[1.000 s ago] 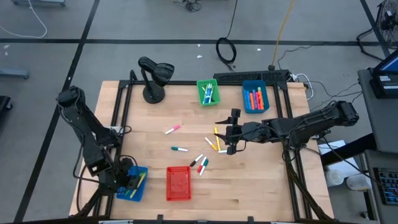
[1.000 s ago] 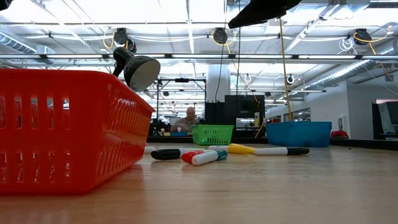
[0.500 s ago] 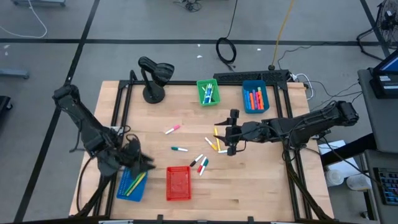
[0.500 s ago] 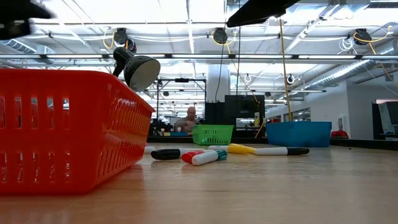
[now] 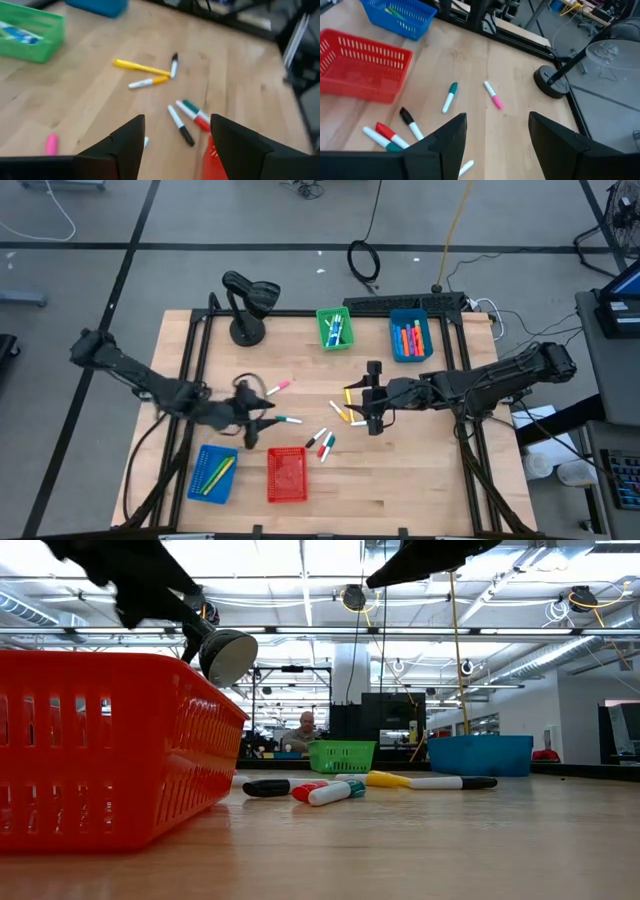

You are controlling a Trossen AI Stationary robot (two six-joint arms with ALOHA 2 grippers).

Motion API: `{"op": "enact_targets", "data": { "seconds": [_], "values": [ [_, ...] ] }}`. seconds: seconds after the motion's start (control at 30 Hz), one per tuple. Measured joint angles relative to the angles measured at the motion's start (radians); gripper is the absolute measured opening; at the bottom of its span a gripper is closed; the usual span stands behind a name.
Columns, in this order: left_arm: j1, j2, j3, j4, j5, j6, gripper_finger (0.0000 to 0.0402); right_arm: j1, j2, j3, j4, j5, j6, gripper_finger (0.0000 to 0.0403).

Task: Pick & Place Markers
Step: Put the yellow highlighter pen into the blue bin

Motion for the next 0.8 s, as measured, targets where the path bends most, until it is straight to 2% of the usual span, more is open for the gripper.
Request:
{"op": "enact_targets", "data": {
  "seconds": [0.1,0.2,0.43,0.63,0.8],
  "values": [
    [0.090,0.073,0.012,0.005,0.135,0.153,0.0230,-0.001,0.000,0.000,0.002,0.015,-0.036,0.0201],
    [0.152,0.140,0.049,-0.034,0.213,0.319,0.0230,-0.002,-0.004,0.000,0.002,0.045,-0.057,0.0201],
    [0.212,0.204,0.101,-0.030,0.209,0.615,0.0230,-0.039,-0.005,0.000,0.030,0.055,-0.038,0.0201],
    [0.259,0.205,0.094,0.078,0.185,0.698,0.0230,-0.118,0.009,0.000,-0.027,0.062,0.276,0.0201],
    [0.345,0.205,0.094,0.245,0.243,0.820,0.0230,-0.144,0.109,0.020,-0.196,0.086,0.398,0.0201]
  ]
}}
